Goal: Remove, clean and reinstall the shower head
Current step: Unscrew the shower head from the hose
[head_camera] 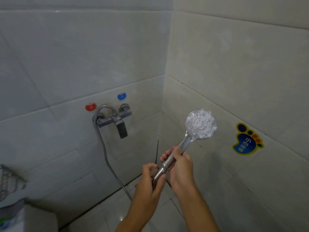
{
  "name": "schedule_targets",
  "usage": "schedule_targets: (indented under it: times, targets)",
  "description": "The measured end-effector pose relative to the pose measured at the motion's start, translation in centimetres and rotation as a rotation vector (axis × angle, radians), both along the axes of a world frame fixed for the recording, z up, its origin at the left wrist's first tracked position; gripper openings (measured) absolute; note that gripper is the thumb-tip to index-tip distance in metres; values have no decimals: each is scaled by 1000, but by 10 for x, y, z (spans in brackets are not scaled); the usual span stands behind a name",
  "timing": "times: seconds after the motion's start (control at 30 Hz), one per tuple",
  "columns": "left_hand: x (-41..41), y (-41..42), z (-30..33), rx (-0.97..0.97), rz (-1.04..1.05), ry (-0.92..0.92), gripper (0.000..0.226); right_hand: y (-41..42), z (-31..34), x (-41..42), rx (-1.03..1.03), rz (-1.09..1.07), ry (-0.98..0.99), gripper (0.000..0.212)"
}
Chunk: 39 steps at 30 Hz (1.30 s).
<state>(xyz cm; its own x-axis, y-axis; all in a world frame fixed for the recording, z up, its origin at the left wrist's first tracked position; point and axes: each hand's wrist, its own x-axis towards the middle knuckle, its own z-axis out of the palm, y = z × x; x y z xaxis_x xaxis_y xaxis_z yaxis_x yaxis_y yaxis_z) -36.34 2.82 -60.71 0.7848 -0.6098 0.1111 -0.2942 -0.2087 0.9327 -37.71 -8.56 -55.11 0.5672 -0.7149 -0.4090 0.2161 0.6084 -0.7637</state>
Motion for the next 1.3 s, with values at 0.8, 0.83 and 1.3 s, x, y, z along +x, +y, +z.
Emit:
schedule_targets:
  times: [0.8,0.83,1.3]
  targets:
    - [-7,-2,0,12,29,25,26,-4,-4,-4,12,11,-29,22]
    - [-7,-1,-3,-1,25,16,22,-6,-4,-3,22,5,-44,22]
    - [-2,2,-28,41,68,78,11,-23,-45,-14,53,61,64,24]
